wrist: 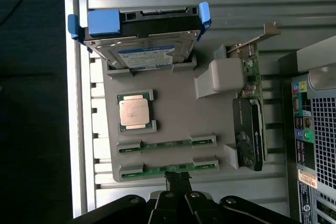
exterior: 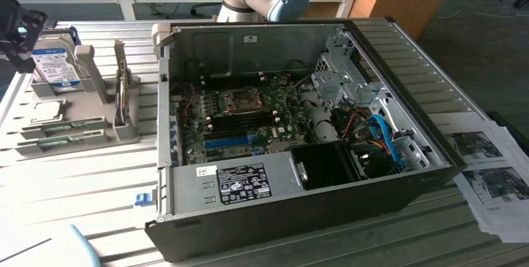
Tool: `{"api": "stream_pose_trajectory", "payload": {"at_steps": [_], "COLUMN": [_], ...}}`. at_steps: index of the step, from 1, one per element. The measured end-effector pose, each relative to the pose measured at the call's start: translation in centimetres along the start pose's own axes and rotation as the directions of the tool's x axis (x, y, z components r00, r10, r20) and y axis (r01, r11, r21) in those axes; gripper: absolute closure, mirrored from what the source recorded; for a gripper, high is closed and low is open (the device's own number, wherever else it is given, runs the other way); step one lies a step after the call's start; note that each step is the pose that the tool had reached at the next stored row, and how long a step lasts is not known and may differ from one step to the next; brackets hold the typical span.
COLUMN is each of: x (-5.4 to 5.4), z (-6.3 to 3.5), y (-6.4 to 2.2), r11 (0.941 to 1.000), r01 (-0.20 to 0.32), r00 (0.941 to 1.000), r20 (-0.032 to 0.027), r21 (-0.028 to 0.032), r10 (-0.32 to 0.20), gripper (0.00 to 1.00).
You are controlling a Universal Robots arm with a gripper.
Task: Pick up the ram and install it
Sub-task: 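Pick up the ram and move it above insertion slot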
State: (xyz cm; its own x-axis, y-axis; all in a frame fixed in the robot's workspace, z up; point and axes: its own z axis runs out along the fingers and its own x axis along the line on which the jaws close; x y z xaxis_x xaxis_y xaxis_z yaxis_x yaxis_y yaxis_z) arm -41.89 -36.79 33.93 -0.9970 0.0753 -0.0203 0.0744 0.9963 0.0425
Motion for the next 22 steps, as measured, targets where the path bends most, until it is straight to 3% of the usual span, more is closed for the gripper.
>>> {"api": "stream_pose_trajectory", "payload": {"at_steps": [22], "x": [0.1], "z": [3.72], "y": [-0.16], "r11": [1.0000], "r01": [0.000], "r00": [1.0000], "r20": [0.0000], "r21": [0.0002], "r10": [0.000], "gripper": [0.91]}}
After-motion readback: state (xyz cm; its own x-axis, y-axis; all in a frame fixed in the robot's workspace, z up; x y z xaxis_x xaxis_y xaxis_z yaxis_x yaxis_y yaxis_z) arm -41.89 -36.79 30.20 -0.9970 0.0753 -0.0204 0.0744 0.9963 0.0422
